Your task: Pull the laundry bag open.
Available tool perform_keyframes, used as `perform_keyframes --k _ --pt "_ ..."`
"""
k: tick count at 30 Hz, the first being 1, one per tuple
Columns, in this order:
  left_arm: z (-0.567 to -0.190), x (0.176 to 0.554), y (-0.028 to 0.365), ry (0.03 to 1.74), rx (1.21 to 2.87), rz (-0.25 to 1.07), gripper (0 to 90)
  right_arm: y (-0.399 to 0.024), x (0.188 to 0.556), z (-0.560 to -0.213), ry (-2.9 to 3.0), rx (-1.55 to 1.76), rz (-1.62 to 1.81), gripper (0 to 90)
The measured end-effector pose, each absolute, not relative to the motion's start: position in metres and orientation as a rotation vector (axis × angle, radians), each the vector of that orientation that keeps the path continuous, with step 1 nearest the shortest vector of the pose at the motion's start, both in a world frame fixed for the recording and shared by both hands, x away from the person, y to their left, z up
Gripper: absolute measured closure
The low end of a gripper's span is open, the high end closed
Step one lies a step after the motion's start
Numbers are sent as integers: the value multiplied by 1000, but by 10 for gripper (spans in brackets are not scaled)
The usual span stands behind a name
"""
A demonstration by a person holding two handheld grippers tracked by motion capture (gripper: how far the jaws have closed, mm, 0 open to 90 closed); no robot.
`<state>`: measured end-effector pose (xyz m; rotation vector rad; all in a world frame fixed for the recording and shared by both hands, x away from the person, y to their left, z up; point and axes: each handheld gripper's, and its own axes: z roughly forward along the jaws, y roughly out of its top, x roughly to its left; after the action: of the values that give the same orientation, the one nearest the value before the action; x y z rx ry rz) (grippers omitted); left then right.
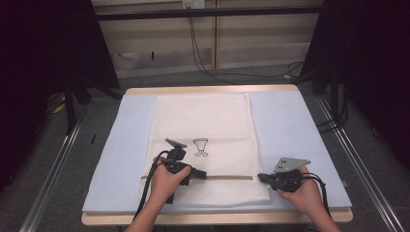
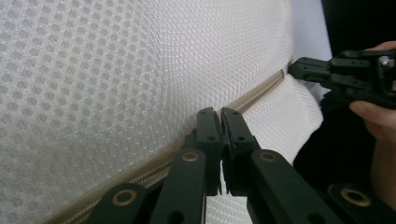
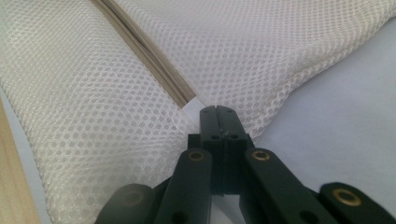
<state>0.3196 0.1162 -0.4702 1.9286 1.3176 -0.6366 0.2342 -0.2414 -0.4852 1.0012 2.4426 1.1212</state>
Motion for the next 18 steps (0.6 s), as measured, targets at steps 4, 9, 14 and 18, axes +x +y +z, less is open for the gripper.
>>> perform_keyframes --k 4,9,14,18 --pt "-470 319 123 1334 1927 -620 872 -241 234 -485 2443 1005 1121 900" --pt "-468 320 130 1347 1914 -617 872 -242 235 -485 2444 1003 1122 900" --pt "-466 320 133 1343 1907 -619 872 -242 235 -485 2443 1006 1129 900" --pt "-465 319 135 1349 1903 -614 872 -242 235 -485 2445 1005 1126 900"
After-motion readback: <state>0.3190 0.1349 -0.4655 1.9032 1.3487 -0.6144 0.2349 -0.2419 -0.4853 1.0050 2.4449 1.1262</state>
